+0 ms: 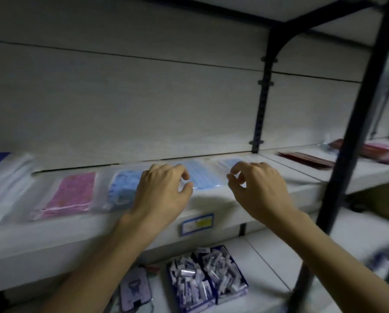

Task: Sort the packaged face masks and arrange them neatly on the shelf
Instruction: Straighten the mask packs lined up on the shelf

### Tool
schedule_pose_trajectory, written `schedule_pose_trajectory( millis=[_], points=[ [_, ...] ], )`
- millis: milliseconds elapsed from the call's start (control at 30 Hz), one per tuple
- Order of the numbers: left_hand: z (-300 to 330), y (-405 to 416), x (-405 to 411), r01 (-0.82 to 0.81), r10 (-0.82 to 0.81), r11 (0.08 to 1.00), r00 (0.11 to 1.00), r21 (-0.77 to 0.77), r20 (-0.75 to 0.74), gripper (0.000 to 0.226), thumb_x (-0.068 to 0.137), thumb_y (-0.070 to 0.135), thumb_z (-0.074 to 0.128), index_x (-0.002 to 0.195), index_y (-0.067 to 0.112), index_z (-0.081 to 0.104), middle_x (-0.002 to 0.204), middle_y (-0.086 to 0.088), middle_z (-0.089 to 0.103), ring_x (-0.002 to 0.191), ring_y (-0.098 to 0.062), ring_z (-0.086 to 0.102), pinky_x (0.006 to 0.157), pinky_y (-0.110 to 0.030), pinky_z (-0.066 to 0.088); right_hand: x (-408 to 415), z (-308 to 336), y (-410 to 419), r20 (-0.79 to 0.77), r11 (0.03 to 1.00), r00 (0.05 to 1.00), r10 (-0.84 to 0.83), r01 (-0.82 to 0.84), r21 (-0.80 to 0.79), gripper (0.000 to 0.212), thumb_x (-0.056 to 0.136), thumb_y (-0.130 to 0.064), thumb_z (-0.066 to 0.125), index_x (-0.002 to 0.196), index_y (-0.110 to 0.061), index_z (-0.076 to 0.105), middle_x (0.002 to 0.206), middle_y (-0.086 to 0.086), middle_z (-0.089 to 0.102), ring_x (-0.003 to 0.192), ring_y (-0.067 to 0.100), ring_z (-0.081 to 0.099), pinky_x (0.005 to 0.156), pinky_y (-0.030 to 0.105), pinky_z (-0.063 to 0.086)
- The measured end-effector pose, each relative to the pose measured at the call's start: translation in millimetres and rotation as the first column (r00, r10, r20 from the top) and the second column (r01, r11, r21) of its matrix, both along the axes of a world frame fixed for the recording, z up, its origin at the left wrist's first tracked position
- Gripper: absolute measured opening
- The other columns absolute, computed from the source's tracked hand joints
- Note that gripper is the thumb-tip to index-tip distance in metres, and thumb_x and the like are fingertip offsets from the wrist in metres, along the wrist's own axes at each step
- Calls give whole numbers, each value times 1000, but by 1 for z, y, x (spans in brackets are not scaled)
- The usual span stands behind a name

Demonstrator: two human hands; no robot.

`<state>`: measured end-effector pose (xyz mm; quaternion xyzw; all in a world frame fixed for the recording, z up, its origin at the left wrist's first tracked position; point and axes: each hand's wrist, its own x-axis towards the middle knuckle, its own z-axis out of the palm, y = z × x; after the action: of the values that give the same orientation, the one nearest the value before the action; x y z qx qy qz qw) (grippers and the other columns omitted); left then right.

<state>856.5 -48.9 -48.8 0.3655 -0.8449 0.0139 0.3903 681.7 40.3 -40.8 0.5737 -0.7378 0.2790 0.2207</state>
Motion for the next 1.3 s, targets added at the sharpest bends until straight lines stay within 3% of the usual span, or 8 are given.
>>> schedule_pose_trajectory(
  millis=[167, 400, 500, 633, 767, 1000, 1300],
  points=[
    [-1, 32, -53, 130, -130, 992, 991, 0, 36, 22, 92, 41, 54, 105, 26, 63, 100, 4, 66, 102, -19, 53, 85, -31, 40, -46, 3, 48, 56, 996, 994, -91, 90, 20, 28, 97, -36, 50, 116, -19, 62, 97, 0, 71, 85, 18, 63, 76, 36, 54],
    [5, 87, -134, 216, -216, 976, 974, 0, 76, 22, 93, 39, 53, 106, 25, 64, 104, 7, 65, 104, -15, 53, 87, -29, 39, -133, 6, 106, 142, 995, 986, -84, 75, 68, 24, 97, -33, 53, 115, -19, 61, 92, 1, 72, 78, 16, 67, 77, 38, 58],
    [6, 114, -179, 240, -240, 971, 969, 16, 62, 20, 92, 37, 55, 103, 23, 65, 101, 5, 66, 102, -17, 54, 84, -30, 41, -183, 15, 140, 102, 990, 990, -94, 82, 119, 18, 96, -30, 53, 106, -19, 61, 93, 4, 70, 76, 17, 66, 73, 38, 58],
    [0, 154, -244, 277, -278, 960, 959, 37, 51, 17, 93, 36, 53, 97, 23, 63, 97, 5, 65, 99, -16, 53, 83, -31, 42, -245, 16, 186, 86, 984, 989, -122, 109, 141, 25, 96, -29, 55, 116, -15, 63, 93, 5, 73, 82, 19, 68, 80, 38, 58],
    [-7, 184, -303, 317, -319, 947, 946, 48, 49, 16, 93, 37, 52, 97, 25, 62, 95, 6, 65, 97, -16, 53, 80, -29, 41, -302, 13, 214, 85, 979, 987, -138, 122, 165, 23, 96, -30, 56, 113, -17, 64, 88, 0, 73, 72, 15, 65, 73, 37, 58],
    [-5, 196, -392, 342, -345, 939, 935, 46, 80, 16, 93, 36, 52, 98, 25, 63, 99, 7, 67, 100, -17, 54, 86, -32, 42, -386, 7, 220, 137, 981, 981, -134, 112, 161, 19, 92, -25, 61, 108, -17, 67, 88, 1, 73, 75, 17, 68, 75, 41, 58],
    [1, 166, -532, 375, -378, 926, 919, 49, 114, 17, 93, 34, 51, 98, 23, 63, 99, 4, 68, 99, -19, 55, 79, -29, 37, -512, -1, 182, 130, 980, 980, -150, 130, 151, 18, 93, -32, 59, 104, -21, 66, 84, -4, 73, 75, 17, 67, 72, 42, 58]
  ],
)
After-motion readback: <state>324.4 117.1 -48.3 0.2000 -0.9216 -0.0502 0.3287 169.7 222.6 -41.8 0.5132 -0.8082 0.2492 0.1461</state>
